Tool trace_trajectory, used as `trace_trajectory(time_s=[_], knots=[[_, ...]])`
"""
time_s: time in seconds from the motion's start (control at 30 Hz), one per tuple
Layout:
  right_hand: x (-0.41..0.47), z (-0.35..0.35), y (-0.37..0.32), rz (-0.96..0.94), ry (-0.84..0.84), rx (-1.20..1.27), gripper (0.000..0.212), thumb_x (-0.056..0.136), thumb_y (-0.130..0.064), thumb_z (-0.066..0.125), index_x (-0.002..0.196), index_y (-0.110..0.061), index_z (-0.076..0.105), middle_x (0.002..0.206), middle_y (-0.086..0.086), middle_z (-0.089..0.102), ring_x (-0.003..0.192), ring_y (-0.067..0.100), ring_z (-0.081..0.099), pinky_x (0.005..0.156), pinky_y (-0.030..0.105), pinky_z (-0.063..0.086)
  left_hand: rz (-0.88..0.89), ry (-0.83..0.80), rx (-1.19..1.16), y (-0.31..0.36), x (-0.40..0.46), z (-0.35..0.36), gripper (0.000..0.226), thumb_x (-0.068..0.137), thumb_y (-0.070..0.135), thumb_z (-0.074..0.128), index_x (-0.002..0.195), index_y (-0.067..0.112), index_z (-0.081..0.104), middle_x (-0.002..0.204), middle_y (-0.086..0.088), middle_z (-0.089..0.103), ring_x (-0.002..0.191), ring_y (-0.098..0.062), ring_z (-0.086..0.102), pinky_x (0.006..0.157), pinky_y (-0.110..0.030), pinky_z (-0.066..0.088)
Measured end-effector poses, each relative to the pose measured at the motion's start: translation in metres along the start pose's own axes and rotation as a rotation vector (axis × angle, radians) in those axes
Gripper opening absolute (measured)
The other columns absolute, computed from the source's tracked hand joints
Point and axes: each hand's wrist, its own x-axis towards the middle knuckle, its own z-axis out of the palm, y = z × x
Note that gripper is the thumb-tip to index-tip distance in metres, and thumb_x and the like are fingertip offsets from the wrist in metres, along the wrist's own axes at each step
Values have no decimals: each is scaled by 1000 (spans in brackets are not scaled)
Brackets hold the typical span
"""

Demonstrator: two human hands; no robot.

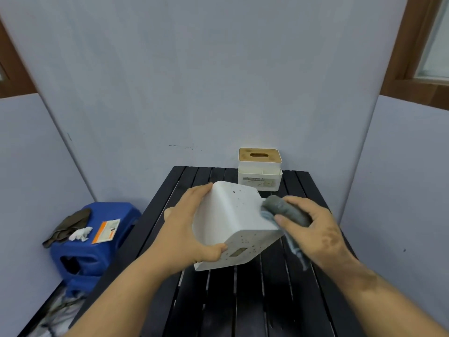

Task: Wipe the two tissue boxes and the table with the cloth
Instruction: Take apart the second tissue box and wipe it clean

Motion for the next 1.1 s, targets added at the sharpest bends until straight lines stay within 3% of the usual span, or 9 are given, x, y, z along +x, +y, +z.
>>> trace_trajectory(time_s=[0.13, 0.2, 0.27, 0.43, 0.53, 0.73, 0.83, 0.9, 1.1], knots=[[1, 24, -4, -118, 40, 13, 35, 81, -15, 81, 104, -38, 69, 97, -1, 70, 55, 6, 64, 50, 20, 54, -12, -8, -14, -3, 1, 0, 109, 53, 55, 78, 148, 47, 27, 144, 34, 33, 130, -15, 40, 94, -17, 32], [-5, 44, -19, -320, -41, -30, 34, 80, -15, 82, 108, -32, 72, 106, -12, 69, 89, 7, 68, 79, 22, 54, -2, -19, -40, -6, 2, -3, 110, 52, 54, 80, 148, 46, 28, 147, 29, 35, 132, -17, 42, 100, -24, 39], [-4, 52, -25, -464, -108, -134, 34, 81, -15, 81, 110, -30, 72, 110, -15, 68, 109, 13, 63, 96, 30, 48, -7, -41, -73, -9, 2, -5, 110, 53, 49, 85, 148, 49, 29, 148, 26, 39, 132, -19, 44, 105, -40, 46], [24, 26, 6, -181, 87, 1, 38, 86, -19, 76, 100, -53, 69, 108, -16, 66, 103, 4, 64, 86, 25, 57, -57, -59, -66, -8, -1, -5, 108, 54, 44, 86, 143, 57, 25, 141, 34, 38, 133, -18, 41, 105, -44, 46], [30, 31, 13, -81, 197, -146, 26, 89, -23, 73, 104, -43, 67, 108, -7, 63, 103, 16, 63, 81, 20, 49, -55, -46, -69, -6, -3, -2, 109, 53, 47, 85, 143, 57, 24, 141, 34, 37, 132, -16, 41, 105, -44, 46], [11, 70, -24, -500, 19, -205, 31, 85, -29, 72, 116, -31, 67, 111, -17, 63, 109, 8, 60, 96, 34, 48, -5, -7, -64, -2, -7, 4, 107, 49, 48, 84, 142, 51, 31, 141, 29, 43, 130, -17, 45, 100, -32, 45], [32, 49, -4, -215, 164, -144, 29, 86, -31, 74, 113, -37, 67, 110, -18, 62, 105, 4, 60, 97, 42, 52, -20, 3, -51, 2, -11, 5, 105, 48, 53, 79, 140, 55, 28, 140, 34, 37, 131, -14, 41, 92, -17, 34], [38, 40, 1, -72, 222, -144, 24, 87, -32, 74, 108, -41, 66, 108, -14, 61, 100, 4, 60, 94, 44, 54, -9, 11, -44, 7, -13, 7, 105, 48, 53, 79, 140, 55, 28, 140, 35, 35, 131, -13, 40, 97, -25, 38], [9, 69, -33, -484, 77, -153, 32, 84, -29, 77, 114, -30, 69, 110, -18, 62, 107, 5, 60, 94, 22, 47, 21, 20, -68, 10, -15, 6, 105, 51, 42, 88, 140, 52, 34, 145, 25, 42, 131, -14, 45, 105, -43, 44]])
